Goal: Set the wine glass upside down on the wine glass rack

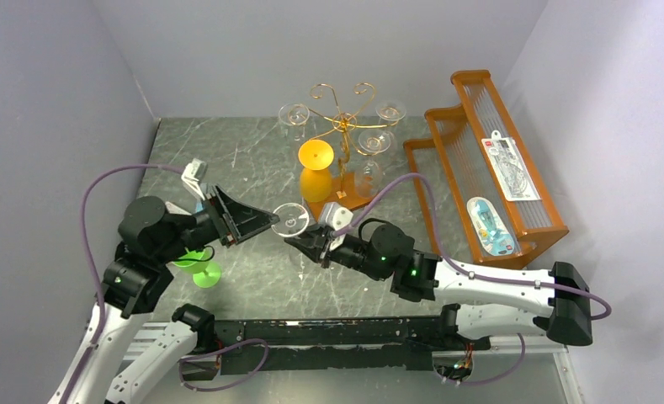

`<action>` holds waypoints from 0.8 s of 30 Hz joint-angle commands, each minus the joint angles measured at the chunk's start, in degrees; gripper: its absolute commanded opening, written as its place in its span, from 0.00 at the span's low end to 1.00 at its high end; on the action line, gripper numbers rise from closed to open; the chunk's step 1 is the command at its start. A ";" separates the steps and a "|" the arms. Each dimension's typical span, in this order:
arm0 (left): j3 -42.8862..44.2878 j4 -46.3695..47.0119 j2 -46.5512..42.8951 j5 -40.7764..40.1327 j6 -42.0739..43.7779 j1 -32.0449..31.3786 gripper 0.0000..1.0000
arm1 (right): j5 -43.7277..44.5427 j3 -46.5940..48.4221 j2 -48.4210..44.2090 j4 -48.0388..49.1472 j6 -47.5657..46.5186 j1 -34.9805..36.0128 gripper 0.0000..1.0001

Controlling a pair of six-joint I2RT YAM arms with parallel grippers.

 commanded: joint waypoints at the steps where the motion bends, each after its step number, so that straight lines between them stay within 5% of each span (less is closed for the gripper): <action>1: -4.49 4.50 -0.18 3.85 -10.23 -0.23 0.63 | -2.08 2.19 0.83 0.75 -4.13 0.33 0.00; 7: -2.29 2.46 1.60 3.78 -8.16 -0.22 0.48 | -2.22 2.00 1.84 1.41 -4.61 0.33 0.00; 15: -3.76 7.17 2.32 6.58 -9.06 -0.23 0.06 | -2.76 1.17 2.18 2.33 -4.31 0.31 0.00; 18: -1.96 5.77 2.92 6.06 -7.18 -0.23 0.05 | -2.94 1.25 2.19 1.88 -3.48 0.35 0.02; 24: 5.00 -3.35 4.67 -3.11 0.76 -0.23 0.05 | -2.58 -0.29 -1.70 0.04 2.44 0.33 0.57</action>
